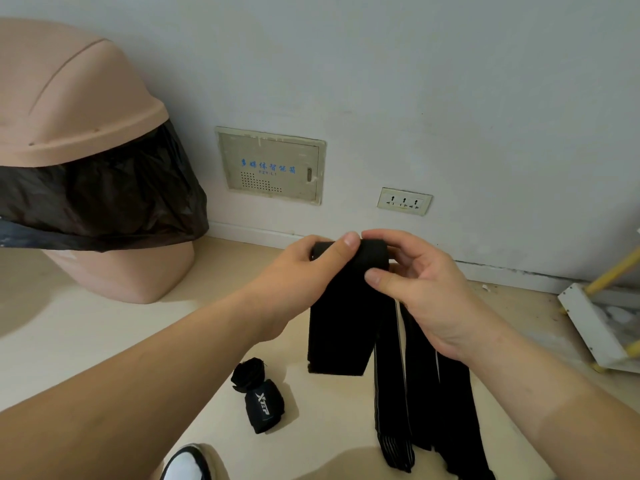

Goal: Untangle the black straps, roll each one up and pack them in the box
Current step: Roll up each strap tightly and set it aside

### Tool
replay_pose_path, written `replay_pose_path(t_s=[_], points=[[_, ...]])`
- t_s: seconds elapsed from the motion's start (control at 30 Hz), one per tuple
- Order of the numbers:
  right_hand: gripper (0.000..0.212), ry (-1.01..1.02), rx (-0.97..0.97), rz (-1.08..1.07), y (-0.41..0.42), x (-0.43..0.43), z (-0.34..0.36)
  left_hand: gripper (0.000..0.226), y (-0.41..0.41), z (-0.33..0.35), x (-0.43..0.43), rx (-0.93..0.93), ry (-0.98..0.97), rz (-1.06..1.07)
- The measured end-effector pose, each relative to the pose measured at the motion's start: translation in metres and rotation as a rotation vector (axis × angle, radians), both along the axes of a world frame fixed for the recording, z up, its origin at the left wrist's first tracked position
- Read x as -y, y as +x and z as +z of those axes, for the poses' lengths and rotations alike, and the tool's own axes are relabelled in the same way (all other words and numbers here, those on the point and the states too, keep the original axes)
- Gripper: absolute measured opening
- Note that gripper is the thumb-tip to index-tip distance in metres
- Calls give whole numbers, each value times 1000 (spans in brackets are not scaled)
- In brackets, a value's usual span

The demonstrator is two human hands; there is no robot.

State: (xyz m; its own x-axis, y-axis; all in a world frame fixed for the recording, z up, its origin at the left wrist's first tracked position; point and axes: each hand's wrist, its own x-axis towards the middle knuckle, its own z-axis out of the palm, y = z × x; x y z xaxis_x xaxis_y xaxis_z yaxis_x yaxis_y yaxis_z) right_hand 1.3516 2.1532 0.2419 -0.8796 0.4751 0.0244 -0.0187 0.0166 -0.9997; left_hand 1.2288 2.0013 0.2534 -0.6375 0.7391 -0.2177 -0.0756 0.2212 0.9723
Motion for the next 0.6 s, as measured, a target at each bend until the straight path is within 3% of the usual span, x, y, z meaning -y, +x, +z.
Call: replay_pose_path(t_s=[0.1,0.2,0.33,0.6], points=[[48,-140,46,27,0,0,6,36,5,2,-1,-53,51,49],[29,-320,79,28,-4,6,14,29,12,1,-1,-145,94,0],[41,-288,148,-36,-7,11,13,31,22,2,-1,-151,184,-43],[40,-351,143,-6,-1,11,14,29,41,2,-1,-117,165,-62]])
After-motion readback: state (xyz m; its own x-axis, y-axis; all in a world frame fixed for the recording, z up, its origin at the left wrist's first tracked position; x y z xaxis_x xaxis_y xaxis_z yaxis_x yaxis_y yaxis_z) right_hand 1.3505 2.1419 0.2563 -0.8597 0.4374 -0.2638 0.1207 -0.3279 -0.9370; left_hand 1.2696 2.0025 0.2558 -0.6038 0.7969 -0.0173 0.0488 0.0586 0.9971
